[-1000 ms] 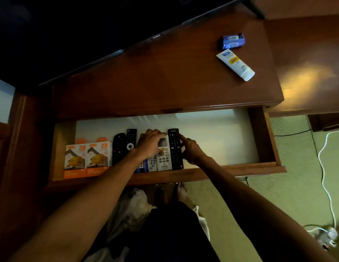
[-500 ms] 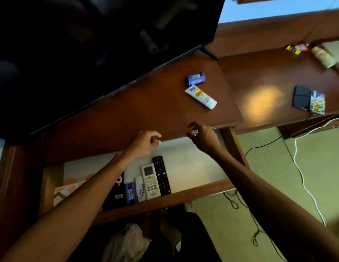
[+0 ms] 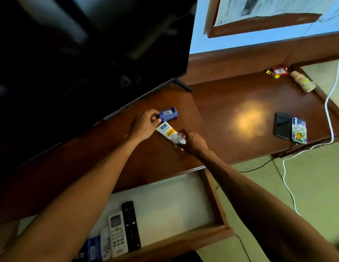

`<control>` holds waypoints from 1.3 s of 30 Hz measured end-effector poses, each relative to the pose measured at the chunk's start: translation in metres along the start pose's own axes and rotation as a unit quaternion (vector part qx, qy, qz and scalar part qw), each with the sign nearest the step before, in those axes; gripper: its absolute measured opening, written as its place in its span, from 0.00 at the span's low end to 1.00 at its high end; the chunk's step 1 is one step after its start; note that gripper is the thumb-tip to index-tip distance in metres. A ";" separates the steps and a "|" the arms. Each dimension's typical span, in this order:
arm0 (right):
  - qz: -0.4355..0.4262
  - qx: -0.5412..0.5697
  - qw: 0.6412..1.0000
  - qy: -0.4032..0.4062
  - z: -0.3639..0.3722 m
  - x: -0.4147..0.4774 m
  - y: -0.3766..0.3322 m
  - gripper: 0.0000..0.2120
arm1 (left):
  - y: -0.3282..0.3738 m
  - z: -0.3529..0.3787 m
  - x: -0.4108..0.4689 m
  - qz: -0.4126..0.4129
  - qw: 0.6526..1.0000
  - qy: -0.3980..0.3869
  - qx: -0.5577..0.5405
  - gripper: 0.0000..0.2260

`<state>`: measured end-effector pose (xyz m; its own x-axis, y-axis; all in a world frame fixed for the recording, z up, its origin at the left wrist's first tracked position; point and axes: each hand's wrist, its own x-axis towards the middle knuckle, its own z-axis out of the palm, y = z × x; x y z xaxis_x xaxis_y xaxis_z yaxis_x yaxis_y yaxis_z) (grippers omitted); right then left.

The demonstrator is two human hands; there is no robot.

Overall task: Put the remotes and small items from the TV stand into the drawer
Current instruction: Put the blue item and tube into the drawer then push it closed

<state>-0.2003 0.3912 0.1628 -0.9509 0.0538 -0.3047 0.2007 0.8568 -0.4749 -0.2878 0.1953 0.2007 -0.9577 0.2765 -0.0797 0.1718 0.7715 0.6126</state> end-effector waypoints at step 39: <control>-0.139 0.062 0.988 0.022 0.065 -0.148 -0.036 0.25 | -0.089 -0.009 -0.228 -0.024 0.999 0.029 -0.029 0.27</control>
<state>-0.0517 0.3190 0.1716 -0.9821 -0.1508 -0.1129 -0.0458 0.7725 -0.6334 -0.0864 0.0582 0.1709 -0.9766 0.2052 -0.0647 0.1140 0.7486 0.6532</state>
